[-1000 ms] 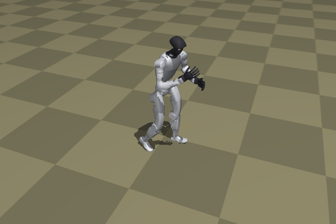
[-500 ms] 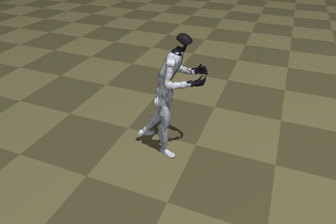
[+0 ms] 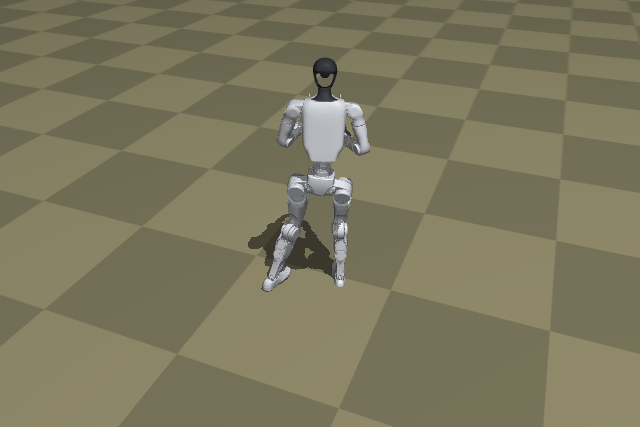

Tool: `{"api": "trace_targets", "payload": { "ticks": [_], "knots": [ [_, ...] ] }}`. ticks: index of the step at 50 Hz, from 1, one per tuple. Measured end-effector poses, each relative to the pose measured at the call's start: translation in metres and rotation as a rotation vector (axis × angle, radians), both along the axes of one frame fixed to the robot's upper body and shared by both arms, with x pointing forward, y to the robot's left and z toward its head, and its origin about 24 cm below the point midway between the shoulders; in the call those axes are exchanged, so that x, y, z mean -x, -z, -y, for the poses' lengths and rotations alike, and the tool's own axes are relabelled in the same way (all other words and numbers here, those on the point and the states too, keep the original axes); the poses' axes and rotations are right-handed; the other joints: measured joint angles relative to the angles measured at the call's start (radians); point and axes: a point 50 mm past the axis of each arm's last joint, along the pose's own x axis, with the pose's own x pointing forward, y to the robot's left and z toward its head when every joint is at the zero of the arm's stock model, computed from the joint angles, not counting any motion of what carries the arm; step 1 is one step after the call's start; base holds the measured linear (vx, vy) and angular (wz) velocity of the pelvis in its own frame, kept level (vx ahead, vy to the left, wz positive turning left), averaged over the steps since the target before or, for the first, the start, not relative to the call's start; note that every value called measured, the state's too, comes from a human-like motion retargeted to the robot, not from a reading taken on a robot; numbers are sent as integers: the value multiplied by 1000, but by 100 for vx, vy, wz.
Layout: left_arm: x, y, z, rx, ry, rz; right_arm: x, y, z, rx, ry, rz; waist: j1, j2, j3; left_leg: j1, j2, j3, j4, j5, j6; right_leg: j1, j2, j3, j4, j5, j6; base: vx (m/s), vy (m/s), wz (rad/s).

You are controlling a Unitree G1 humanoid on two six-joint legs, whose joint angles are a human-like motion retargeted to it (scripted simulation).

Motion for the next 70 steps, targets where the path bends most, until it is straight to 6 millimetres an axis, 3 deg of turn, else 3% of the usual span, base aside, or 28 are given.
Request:
{"api": "trace_targets", "payload": {
  "ticks": [2,3,5,8,10,12,13,17,20,23,25,27,31,35,37,40,43,45,47,48,50,53,55,58,61,63,67,70],
  "knots": [
    [-2,-6,-19,13,-197,95,-13,-1,-2,57,30,28,9,-7,16,-5,-23,-96,-57,39,-5,9,14,27,-43,104,-3,-4,-32,372],
    [-3,-8,-29,-18,-308,138,-22,-4,-1,209,56,90,18,-5,28,-11,-22,-112,-87,55,-8,9,8,4,-41,128,-10,-8,-35,354],
    [-5,-11,-46,-9,-449,160,-39,-17,-5,125,89,87,36,18,64,-39,11,-25,-136,87,-4,11,-30,-107,-14,114,-36,-13,-36,339],
    [-5,5,-63,-124,-538,108,-52,-44,12,229,154,190,83,50,96,-110,106,400,-122,124,55,31,-114,-310,-6,84,-33,-20,-35,311],
    [1,21,-78,-201,-542,55,-49,-64,25,206,203,269,105,36,94,-192,172,669,45,67,120,0,-181,-409,44,75,-2,-22,-35,260],
    [9,41,-96,-251,-545,-50,-45,-73,34,163,201,291,107,2,94,-227,182,735,187,22,215,31,-202,-469,-67,108,-10,-32,-34,208],
    [16,53,-107,-268,-547,-113,-40,-72,39,130,200,282,96,-17,86,-259,181,726,309,-9,221,43,-209,-504,-95,116,-13,-26,-29,193],
    [46,85,-135,-303,-573,-297,-9,-39,69,124,300,151,57,-91,30,-244,170,752,594,-75,186,81,-233,-630,-210,181,-5,-22,-20,168],
    [60,87,-150,-351,-617,-323,21,-3,90,269,359,7,27,-142,-33,-139,132,784,597,-60,148,68,-248,-683,-279,265,34,-31,-10,118],
    [60,80,-163,-342,-708,-297,42,31,97,381,293,-141,-34,-182,-91,11,94,830,437,39,89,14,-272,-708,-264,344,64,-46,-1,83],
    [49,69,-162,-278,-767,-235,50,44,97,397,264,-204,-78,-202,-106,115,84,875,268,-5,76,-24,-283,-697,-248,383,81,-63,5,74],
    [20,47,-149,-177,-816,-108,45,43,94,379,275,-191,-112,-211,-63,192,66,866,115,-124,88,-50,-285,-610,-209,386,93,-76,7,90],
    [-31,-32,-106,-72,-801,204,14,22,80,303,343,-104,-164,-180,59,93,125,767,210,-227,149,-60,-292,-517,-22,242,11,-88,2,134],
    [-30,-103,-60,-3,-705,484,-5,-19,56,216,341,85,-124,-90,43,-91,218,702,300,-188,108,-72,-311,-586,318,51,-74,-68,-3,78],
    [-16,-118,-41,81,-612,549,-5,-40,39,113,276,171,-57,-68,1,-110,221,686,188,-116,97,-54,-265,-510,384,12,-66,-56,-12,8],
    [7,-114,-29,186,-430,536,0,-64,15,0,118,266,44,-71,-83,-96,205,678,-68,48,108,11,-154,-342,370,46,-32,-56,-18,5],
    [25,-93,-39,173,-288,475,5,-90,2,94,-15,453,85,-78,-171,-119,192,653,-257,186,101,116,-38,-186,240,81,-5,-62,-17,62],
    [36,-80,-48,136,-230,442,7,-114,-1,202,-66,624,90,-77,-185,-148,177,642,-320,226,87,194,-19,-166,95,12,-23,-71,-11,115],
    [40,-63,-53,87,-201,383,7,-133,-4,218,-80,722,89,-71,-145,-207,166,677,-244,191,52,252,-38,-220,-28,-64,-46,-79,-6,124],
    [38,-53,-55,86,-192,320,3,-136,-5,199,-72,719,102,-70,-114,-210,158,695,-250,194,75,248,-50,-240,-45,-84,-51,-85,-3,89],
    [30,-23,-59,54,-210,159,-8,-127,-1,104,3,610,124,-80,-63,-260,145,741,-99,158,101,221,-85,-262,-45,-82,-43,-83,0,54],
    [28,30,-84,4,-324,-108,-13,-83,28,75,263,370,136,-129,-57,-345,150,795,289,71,163,129,-128,-247,-63,13,-17,-71,3,-2],
    [47,55,-107,15,-400,-240,2,-53,47,114,348,240,103,-170,-72,-326,150,831,462,30,186,101,-145,-232,-149,120,-10,-64,5,-24],
    [80,69,-134,24,-490,-339,34,-12,63,118,276,44,1,-216,-110,-202,61,782,466,87,165,86,-165,-216,-301,318,16,-67,9,-23],
    [91,61,-152,-102,-611,-278,55,11,62,130,237,-54,-66,-199,-150,-54,-19,685,277,182,115,23,-157,-230,-338,402,70,-80,12,-42],
    [80,48,-161,-133,-704,-184,49,10,51,118,251,-41,-86,-154,-151,33,-10,670,106,101,105,-2,-142,-289,-337,371,85,-98,12,-39],
    [28,3,-154,-58,-774,56,7,-13,4,112,185,82,-73,-57,-96,7,67,681,18,-141,163,-108,-165,-438,38,126,5,-107,10,-7],
    [-4,-54,-124,-97,-734,275,-19,-40,-31,179,61,201,-17,-40,-54,-165,85,689,205,-156,193,-161,-219,-412,387,-42,-73,-96,5,20]
  ]
}}
